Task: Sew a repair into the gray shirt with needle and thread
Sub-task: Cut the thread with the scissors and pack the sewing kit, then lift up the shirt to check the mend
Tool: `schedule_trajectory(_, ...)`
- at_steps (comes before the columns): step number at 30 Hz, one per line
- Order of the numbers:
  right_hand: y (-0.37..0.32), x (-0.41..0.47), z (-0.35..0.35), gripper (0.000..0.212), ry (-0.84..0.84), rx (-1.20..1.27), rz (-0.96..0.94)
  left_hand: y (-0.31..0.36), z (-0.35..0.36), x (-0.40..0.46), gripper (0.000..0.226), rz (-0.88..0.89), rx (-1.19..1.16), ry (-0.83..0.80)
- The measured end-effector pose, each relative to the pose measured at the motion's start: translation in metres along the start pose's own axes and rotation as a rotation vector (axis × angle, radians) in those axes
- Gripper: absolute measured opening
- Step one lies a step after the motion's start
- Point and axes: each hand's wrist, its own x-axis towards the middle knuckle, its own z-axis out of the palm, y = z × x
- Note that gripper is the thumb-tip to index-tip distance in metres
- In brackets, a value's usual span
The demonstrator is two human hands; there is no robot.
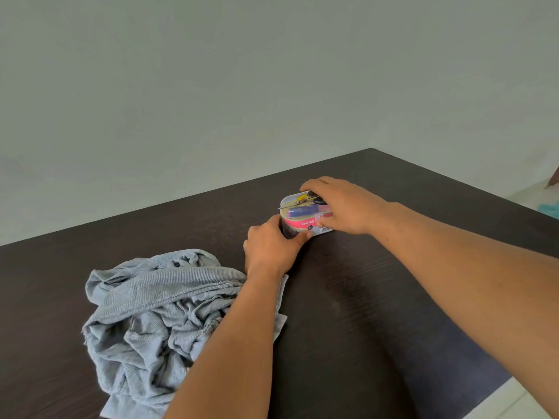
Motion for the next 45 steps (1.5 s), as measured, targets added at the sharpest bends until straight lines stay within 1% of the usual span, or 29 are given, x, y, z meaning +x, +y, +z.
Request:
schedule_trajectory(4, 0.0, -0.005, -0.002, 0.08, 0.01, 0.027, 0.019, 0.005, -0.006, -0.007, 0.064, -0.007, -0.112, 0.016)
schedule_trajectory(6, -0.003, -0.009, -0.008, 0.084, 0.01, 0.035, 0.027, 0.006, -0.01, -0.009, 0.073, -0.024, -0.161, 0.012)
schedule_trajectory(8, -0.011, -0.015, -0.018, 0.082, 0.051, 0.044, 0.026, 0.008, -0.021, -0.012, 0.085, -0.084, -0.247, -0.006)
schedule_trajectory(10, -0.022, -0.019, -0.027, 0.075, 0.131, 0.047, 0.028, 0.012, -0.039, -0.013, 0.078, -0.146, -0.381, -0.009)
schedule_trajectory(12, -0.035, -0.022, -0.033, 0.065, 0.21, 0.042, 0.022, 0.015, -0.064, -0.018, 0.063, -0.139, -0.445, 0.042)
schedule_trajectory(14, -0.053, -0.025, -0.034, 0.052, 0.24, 0.11, 0.031, 0.015, -0.094, -0.027, 0.049, -0.066, -0.399, 0.111)
schedule_trajectory(15, -0.064, -0.026, -0.033, 0.045, 0.221, 0.17, 0.042, 0.011, -0.11, -0.034, 0.043, -0.031, -0.352, 0.128)
schedule_trajectory(17, -0.086, -0.028, -0.026, 0.033, 0.128, 0.255, 0.044, -0.004, -0.14, -0.049, 0.037, 0.004, -0.224, 0.132)
schedule_trajectory(18, -0.1, -0.029, -0.021, 0.03, 0.073, 0.283, 0.031, -0.016, -0.157, -0.061, 0.035, 0.002, -0.145, 0.141)
schedule_trajectory(20, -0.122, -0.029, -0.006, 0.034, -0.041, 0.35, 0.04, -0.039, -0.183, -0.082, 0.039, -0.032, -0.025, 0.156)
schedule_trajectory(23, -0.156, -0.03, 0.012, 0.057, -0.191, 0.438, 0.03, -0.076, -0.211, -0.112, 0.059, -0.152, 0.038, 0.167)
schedule_trajectory(24, -0.168, -0.03, 0.016, 0.063, -0.239, 0.451, 0.017, -0.088, -0.219, -0.123, 0.064, -0.208, 0.067, 0.149)
schedule_trajectory(25, -0.177, -0.031, 0.02, 0.065, -0.282, 0.434, 0.018, -0.099, -0.223, -0.133, 0.067, -0.264, 0.11, 0.098)
schedule_trajectory(26, -0.184, -0.031, 0.023, 0.061, -0.304, 0.391, 0.018, -0.108, -0.224, -0.142, 0.064, -0.31, 0.151, 0.017)
schedule_trajectory(27, -0.19, -0.031, 0.023, 0.053, -0.309, 0.323, 0.022, -0.115, -0.223, -0.151, 0.053, -0.343, 0.169, -0.069)
schedule_trajectory(28, -0.195, -0.031, 0.022, 0.041, -0.286, 0.268, 0.02, -0.12, -0.222, -0.159, 0.036, -0.362, 0.161, -0.129)
schedule_trajectory(29, -0.199, -0.032, 0.018, 0.029, -0.248, 0.238, 0.025, -0.122, -0.221, -0.166, 0.019, -0.358, 0.146, -0.13)
schedule_trajectory(30, -0.204, -0.032, 0.01, 0.018, -0.192, 0.234, 0.017, -0.123, -0.224, -0.171, 0.012, -0.339, 0.138, -0.081)
schedule_trajectory(31, -0.206, -0.031, 0.001, 0.014, -0.134, 0.24, 0.018, -0.121, -0.227, -0.172, 0.012, -0.321, 0.125, -0.014)
schedule_trajectory(33, -0.209, -0.031, -0.024, 0.016, -0.022, 0.247, 0.012, -0.109, -0.241, -0.17, 0.014, -0.304, 0.056, 0.132)
schedule_trajectory(34, -0.209, -0.031, -0.036, 0.016, 0.029, 0.268, 0.014, -0.1, -0.251, -0.167, 0.019, -0.304, -0.015, 0.212)
schedule_trajectory(36, -0.214, -0.032, -0.062, 0.018, 0.103, 0.413, 0.044, -0.076, -0.272, -0.16, 0.025, -0.302, -0.202, 0.348)
schedule_trajectory(38, -0.221, -0.035, -0.084, 0.018, 0.177, 0.62, 0.101, -0.046, -0.292, -0.155, 0.026, -0.279, -0.331, 0.411)
schedule_trajectory(39, -0.224, -0.038, -0.099, 0.017, 0.217, 0.691, 0.122, -0.029, -0.303, -0.153, 0.025, -0.243, -0.35, 0.429)
schedule_trajectory(42, -0.236, -0.047, -0.137, 0.017, 0.285, 0.829, 0.11, 0.008, -0.339, -0.157, 0.025, -0.07, -0.291, 0.496)
schedule_trajectory(43, -0.237, -0.052, -0.151, 0.017, 0.287, 0.839, 0.095, 0.016, -0.351, -0.16, 0.024, -0.007, -0.238, 0.514)
schedule_trajectory(45, -0.235, -0.061, -0.178, 0.021, 0.246, 0.815, 0.066, 0.025, -0.374, -0.168, 0.02, 0.101, -0.058, 0.505)
